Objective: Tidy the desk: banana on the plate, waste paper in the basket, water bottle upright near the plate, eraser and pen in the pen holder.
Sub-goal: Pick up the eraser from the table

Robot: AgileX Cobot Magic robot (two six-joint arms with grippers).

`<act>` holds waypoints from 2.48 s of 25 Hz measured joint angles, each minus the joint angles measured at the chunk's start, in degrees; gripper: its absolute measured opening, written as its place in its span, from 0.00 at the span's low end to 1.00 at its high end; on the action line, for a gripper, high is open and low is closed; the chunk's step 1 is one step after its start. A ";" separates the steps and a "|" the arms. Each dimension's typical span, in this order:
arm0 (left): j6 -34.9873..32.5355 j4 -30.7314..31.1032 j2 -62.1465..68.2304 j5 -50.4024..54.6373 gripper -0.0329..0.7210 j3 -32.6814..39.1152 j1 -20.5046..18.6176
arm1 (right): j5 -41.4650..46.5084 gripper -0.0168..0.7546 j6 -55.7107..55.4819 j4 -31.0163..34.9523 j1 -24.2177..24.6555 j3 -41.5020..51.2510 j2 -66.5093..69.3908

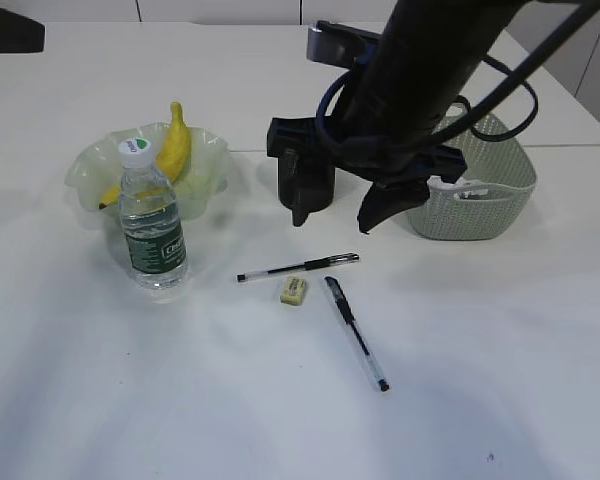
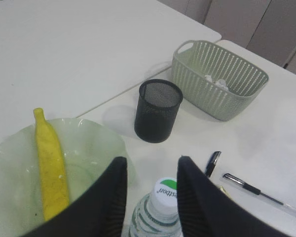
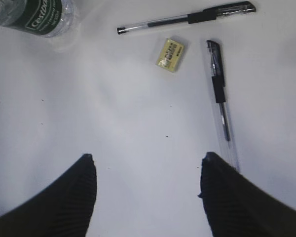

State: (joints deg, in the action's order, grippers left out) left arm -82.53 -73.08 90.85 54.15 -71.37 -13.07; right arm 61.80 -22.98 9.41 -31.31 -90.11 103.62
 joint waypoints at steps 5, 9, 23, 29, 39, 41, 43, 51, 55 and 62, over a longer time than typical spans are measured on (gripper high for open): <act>0.36 2.87 0.00 0.26 0.36 0.00 0.00 | -0.90 0.66 -2.54 2.30 0.00 -2.69 2.80; 0.79 3.36 0.00 1.06 0.36 0.00 0.00 | -1.19 0.66 -6.16 2.78 0.00 -4.01 5.43; 2.05 4.08 0.00 6.31 0.36 0.00 0.00 | -6.11 0.66 -12.71 3.92 0.00 -4.72 13.23; 2.27 4.25 0.00 8.92 0.36 0.00 0.00 | -8.03 0.66 -14.65 3.92 0.00 -4.76 15.14; 2.53 4.49 0.00 11.96 0.36 0.00 0.00 | -12.96 0.66 -17.26 4.04 0.00 -4.85 18.32; 2.53 4.49 -0.12 12.49 0.36 0.00 0.00 | -14.36 0.66 -17.38 4.04 0.00 -5.12 18.58; 2.53 4.53 -0.12 13.45 0.36 0.00 0.00 | -14.73 0.66 -17.47 4.04 0.00 -5.25 18.90; 2.67 4.67 -0.12 14.26 0.36 0.00 0.00 | -14.73 0.66 -17.93 4.04 0.00 -5.25 20.62; 2.84 4.89 -0.12 14.26 0.36 0.00 0.00 | -14.51 0.66 -18.27 3.47 0.33 -5.25 21.50; 4.24 6.82 -0.12 14.26 0.36 0.00 0.00 | -14.43 0.66 -19.47 -0.16 0.66 -5.25 22.21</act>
State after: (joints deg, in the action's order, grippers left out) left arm -78.29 -66.26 90.72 68.40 -71.37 -13.07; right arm 47.37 -42.45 9.25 -30.65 -95.36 125.83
